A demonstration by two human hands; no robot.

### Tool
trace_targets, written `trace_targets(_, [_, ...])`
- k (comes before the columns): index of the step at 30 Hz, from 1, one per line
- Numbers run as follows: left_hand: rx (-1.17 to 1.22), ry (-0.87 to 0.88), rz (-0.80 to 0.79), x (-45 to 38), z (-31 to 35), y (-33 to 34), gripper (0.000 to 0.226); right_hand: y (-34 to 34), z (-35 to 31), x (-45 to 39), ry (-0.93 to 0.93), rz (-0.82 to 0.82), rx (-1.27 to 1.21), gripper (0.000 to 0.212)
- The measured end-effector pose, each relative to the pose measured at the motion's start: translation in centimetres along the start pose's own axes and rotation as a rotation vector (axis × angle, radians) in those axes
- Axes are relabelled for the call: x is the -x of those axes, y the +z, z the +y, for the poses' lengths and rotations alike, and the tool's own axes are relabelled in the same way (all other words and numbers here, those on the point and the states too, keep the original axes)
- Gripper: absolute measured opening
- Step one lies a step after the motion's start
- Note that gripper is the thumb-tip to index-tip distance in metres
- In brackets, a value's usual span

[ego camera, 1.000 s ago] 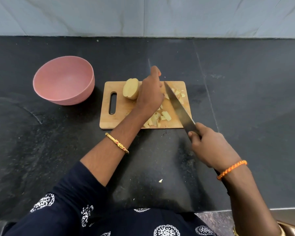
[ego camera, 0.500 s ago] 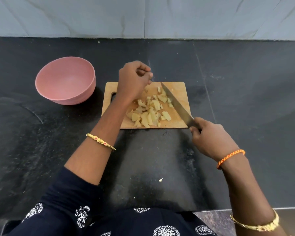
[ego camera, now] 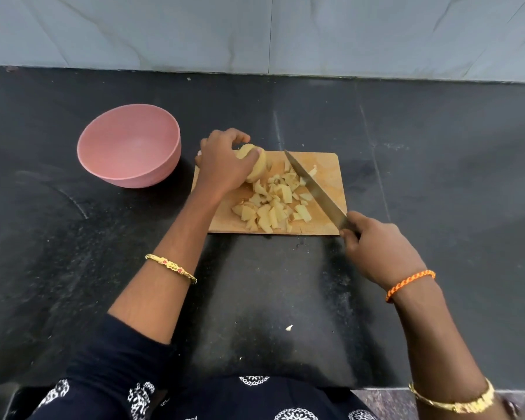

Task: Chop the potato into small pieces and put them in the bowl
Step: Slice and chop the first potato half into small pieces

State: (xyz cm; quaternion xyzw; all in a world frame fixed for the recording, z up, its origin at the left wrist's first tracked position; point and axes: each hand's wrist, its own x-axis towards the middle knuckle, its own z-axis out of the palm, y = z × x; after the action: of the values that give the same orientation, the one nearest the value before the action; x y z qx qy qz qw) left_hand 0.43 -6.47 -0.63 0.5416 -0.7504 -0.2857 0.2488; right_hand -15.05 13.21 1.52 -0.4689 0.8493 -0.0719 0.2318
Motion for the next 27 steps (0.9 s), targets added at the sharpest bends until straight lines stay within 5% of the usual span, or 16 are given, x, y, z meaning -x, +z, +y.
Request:
trace_targets(5, [-0.065,-0.01,-0.136,-2.5,1.7,-0.2,0.033,-0.7,0.7,0.6,-0.052,0.087,0.009,0.011])
trace_targets(13, [-0.541,0.118,-0.473,-4.4,4.7,0.1,0.018,0.0,1.2,0.6,0.002,0.129,-0.264,0.017])
trace_targets(20, [-0.683,0.235,-0.517,-4.8,6.0,0.5,0.016,0.6,0.9,0.8,0.164,0.126,-0.204,0.015])
trace_targets(27, [-0.755,0.378,-0.516,-3.8,5.8,0.7,0.015,0.1,-0.4,1.7,0.045,0.024,-0.022,0.017])
